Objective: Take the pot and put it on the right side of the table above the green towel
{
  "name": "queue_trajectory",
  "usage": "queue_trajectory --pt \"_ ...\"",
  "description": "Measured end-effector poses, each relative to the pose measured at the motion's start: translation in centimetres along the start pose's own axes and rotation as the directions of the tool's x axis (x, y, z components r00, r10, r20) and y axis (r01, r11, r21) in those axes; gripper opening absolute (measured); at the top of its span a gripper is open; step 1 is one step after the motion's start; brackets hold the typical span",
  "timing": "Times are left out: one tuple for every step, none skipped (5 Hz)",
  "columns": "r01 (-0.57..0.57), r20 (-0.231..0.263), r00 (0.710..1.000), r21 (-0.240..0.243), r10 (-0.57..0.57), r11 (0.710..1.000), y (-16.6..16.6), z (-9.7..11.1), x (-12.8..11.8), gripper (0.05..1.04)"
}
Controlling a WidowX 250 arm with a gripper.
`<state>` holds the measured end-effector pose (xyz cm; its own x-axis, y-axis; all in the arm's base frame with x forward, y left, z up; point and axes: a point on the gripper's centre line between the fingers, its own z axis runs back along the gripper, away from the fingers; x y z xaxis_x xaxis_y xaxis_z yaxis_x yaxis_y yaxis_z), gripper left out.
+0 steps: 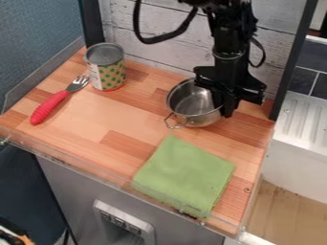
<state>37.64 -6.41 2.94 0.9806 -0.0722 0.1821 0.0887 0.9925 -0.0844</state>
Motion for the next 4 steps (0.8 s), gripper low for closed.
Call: queue_trajectory --pt "0.002 -0.007 1.0 -0.004 -0.002 1.0 -0.3 -0.4 0.1 0.097" --pt "0.001 -0.022 1.0 -0.019 -0.001 1.0 -1.0 -0.7 -0.3 0.273" --pt "0.0 -0.041 0.999 -0.009 0.0 1.0 -1.3 -0.5 -0.9 0.554" --pt "-0.007 0.003 1.0 -0.007 0.007 1.0 -1.4 2.7 -1.1 0.862"
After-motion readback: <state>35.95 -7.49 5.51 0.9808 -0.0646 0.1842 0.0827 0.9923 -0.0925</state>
